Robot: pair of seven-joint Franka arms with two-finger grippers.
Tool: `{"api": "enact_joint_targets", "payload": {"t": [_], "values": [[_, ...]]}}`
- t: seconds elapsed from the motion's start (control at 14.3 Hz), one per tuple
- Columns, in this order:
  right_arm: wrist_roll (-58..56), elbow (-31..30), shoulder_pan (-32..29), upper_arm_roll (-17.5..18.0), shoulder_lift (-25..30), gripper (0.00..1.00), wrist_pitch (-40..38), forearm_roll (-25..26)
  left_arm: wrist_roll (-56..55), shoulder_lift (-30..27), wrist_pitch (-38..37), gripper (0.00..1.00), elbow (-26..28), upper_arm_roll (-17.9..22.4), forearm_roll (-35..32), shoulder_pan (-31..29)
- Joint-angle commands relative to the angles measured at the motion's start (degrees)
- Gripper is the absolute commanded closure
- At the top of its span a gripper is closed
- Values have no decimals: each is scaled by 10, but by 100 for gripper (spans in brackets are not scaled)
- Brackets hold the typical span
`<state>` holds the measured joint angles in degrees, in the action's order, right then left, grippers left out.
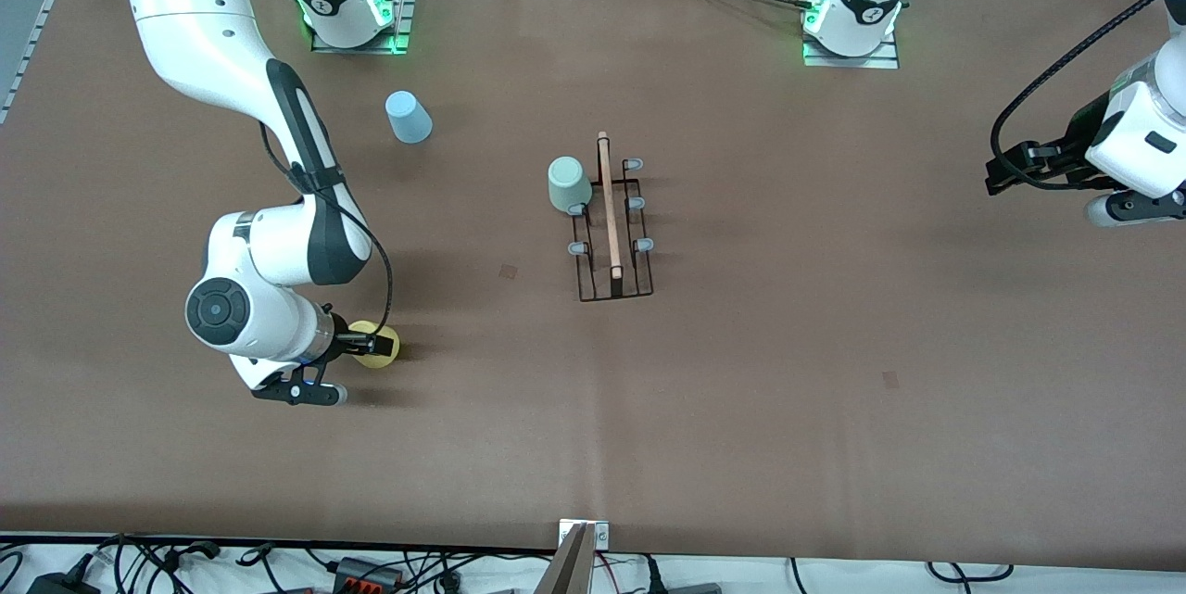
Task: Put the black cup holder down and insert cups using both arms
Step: 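Lift the yellow cup and carry it to the rack with the right gripper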
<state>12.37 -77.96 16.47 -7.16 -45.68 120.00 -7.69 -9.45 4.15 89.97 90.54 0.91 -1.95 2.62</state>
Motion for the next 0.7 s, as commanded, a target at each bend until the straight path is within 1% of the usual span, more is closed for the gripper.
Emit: {"api": "enact_joint_targets", "payload": {"t": [0.0,0.07,0.14,0.28,0.35,0.42,0.49,0.56,0.63], "values": [[-16,18,-8,7,-15,0,-9,-8,18,-13,8,0,13,1,16,-4],[-23,17,-8,7,-16,0,-10,-8,18,-13,8,0,13,1,16,-4],[-24,16,-8,7,-19,5,-10,-9,18,-13,8,0,13,1,16,-4],[-24,17,-8,7,-18,50,-15,-9,18,-13,7,0,13,1,16,-4],[-24,18,-8,7,-17,63,-20,-9,18,-13,8,0,13,1,16,-4],[-24,19,-7,8,-13,67,-30,-9,18,-13,7,0,13,1,16,-4],[-25,23,-5,8,-9,67,-42,-8,18,-13,7,0,13,1,16,-4],[-25,37,-3,17,6,69,-67,-8,18,-13,6,0,13,1,16,-4],[-24,60,-3,35,15,71,-102,-8,18,-13,7,0,13,1,16,-4]]}}
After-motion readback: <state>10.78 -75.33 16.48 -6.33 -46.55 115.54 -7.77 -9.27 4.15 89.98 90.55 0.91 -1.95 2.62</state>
